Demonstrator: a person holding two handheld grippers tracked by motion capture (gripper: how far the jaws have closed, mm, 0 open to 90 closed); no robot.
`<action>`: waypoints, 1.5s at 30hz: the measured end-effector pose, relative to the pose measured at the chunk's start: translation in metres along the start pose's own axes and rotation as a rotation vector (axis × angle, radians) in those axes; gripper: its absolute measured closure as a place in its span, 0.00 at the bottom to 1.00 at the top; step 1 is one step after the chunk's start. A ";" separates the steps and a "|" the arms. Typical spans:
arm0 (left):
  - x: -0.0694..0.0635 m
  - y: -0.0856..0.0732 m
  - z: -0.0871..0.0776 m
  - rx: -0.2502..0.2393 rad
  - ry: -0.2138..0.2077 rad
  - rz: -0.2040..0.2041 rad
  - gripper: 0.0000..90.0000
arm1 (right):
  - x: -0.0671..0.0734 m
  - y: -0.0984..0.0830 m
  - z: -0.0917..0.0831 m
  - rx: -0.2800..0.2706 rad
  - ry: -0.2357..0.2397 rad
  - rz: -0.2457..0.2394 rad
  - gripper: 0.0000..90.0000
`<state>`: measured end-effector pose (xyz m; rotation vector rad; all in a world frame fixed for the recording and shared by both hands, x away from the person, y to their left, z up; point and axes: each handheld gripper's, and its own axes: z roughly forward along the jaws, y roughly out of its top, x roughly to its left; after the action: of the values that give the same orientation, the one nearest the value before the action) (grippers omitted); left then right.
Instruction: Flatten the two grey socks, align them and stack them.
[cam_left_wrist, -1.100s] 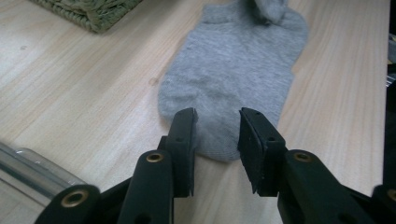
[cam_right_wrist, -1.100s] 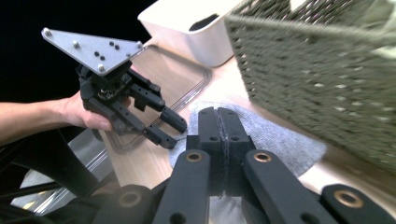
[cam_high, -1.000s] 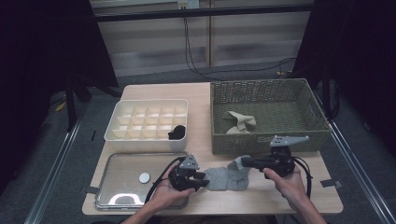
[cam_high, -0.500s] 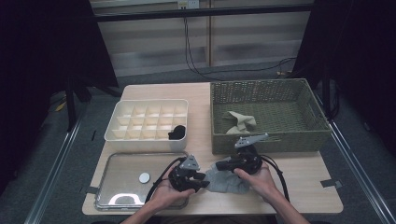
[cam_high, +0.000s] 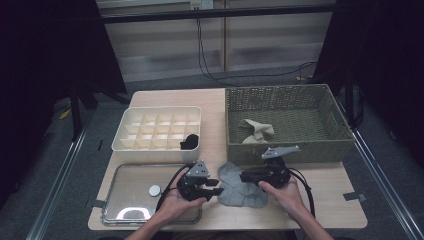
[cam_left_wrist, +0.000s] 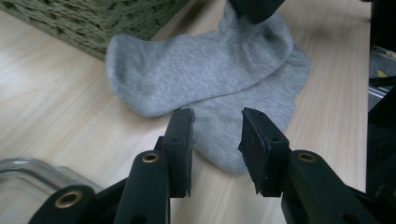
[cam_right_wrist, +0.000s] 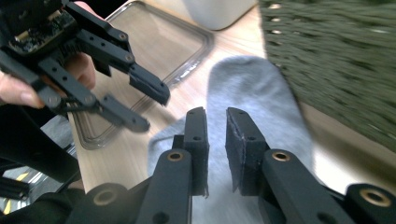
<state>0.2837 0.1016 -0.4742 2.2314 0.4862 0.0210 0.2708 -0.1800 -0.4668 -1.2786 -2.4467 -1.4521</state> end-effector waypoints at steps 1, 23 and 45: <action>0.002 0.002 -0.002 -0.005 0.000 -0.001 0.71 | -0.001 -0.002 -0.004 -0.007 -0.013 0.006 0.87; 0.054 0.026 0.021 -0.018 -0.024 -0.076 0.61 | -0.017 -0.029 -0.015 -0.002 -0.134 0.074 0.59; 0.051 0.024 0.015 -0.029 -0.009 -0.089 0.94 | -0.018 -0.028 -0.014 -0.026 -0.100 0.079 0.73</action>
<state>0.3413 0.0947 -0.4733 2.1786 0.5762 -0.0279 0.2598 -0.2080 -0.4866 -1.4696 -2.4134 -1.4399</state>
